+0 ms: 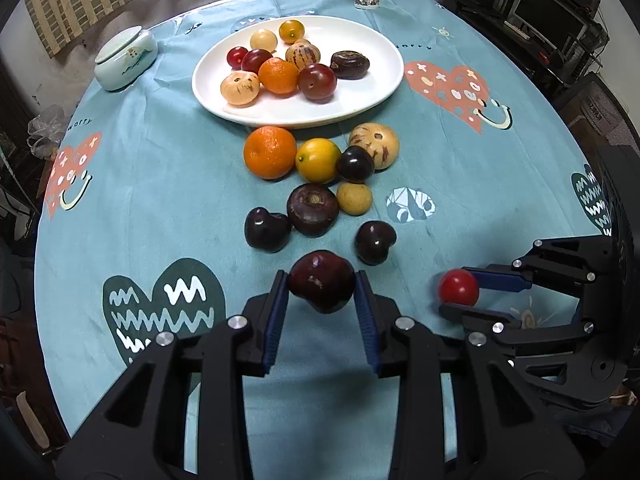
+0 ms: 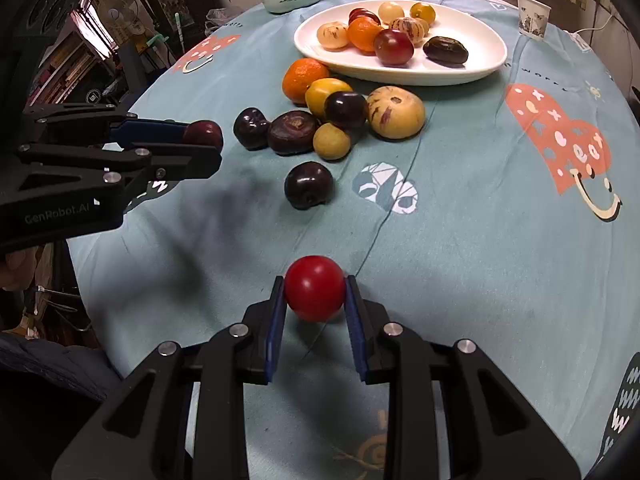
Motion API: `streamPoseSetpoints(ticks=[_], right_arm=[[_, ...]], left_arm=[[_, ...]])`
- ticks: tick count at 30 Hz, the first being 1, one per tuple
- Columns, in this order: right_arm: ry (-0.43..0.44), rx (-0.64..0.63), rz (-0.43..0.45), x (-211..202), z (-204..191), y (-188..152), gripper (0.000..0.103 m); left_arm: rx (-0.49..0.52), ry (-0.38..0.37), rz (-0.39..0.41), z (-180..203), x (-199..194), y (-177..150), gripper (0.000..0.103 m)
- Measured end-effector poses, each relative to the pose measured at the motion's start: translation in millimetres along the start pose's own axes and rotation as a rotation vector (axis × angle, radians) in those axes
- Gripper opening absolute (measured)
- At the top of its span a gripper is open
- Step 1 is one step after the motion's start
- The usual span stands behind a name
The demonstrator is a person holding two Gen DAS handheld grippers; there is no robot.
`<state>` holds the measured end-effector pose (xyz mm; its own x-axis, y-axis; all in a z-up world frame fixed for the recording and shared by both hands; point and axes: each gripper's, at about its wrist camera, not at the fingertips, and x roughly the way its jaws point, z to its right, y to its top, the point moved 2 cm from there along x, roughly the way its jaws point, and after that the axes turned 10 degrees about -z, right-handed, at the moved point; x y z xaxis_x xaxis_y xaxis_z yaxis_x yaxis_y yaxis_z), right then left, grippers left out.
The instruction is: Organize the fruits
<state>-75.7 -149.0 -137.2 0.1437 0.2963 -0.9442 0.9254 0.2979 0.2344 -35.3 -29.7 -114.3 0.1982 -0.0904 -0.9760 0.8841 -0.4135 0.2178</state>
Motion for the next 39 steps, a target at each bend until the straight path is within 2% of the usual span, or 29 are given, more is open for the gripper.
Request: streamPoseSetpoints(ticks=[17,39], right_arm=[[0.018,-0.009,-0.004,1.4,-5.6,0.7,0.029],[0.044,-0.008,-0.021,7.3,1.3,6.4,0.029]], left_arm=[[0.001,0.010,-0.003,0.6,-2.6,-1.1,0.034],[0.012,0.036,-0.006,1.6,0.8,14.9,0.034]])
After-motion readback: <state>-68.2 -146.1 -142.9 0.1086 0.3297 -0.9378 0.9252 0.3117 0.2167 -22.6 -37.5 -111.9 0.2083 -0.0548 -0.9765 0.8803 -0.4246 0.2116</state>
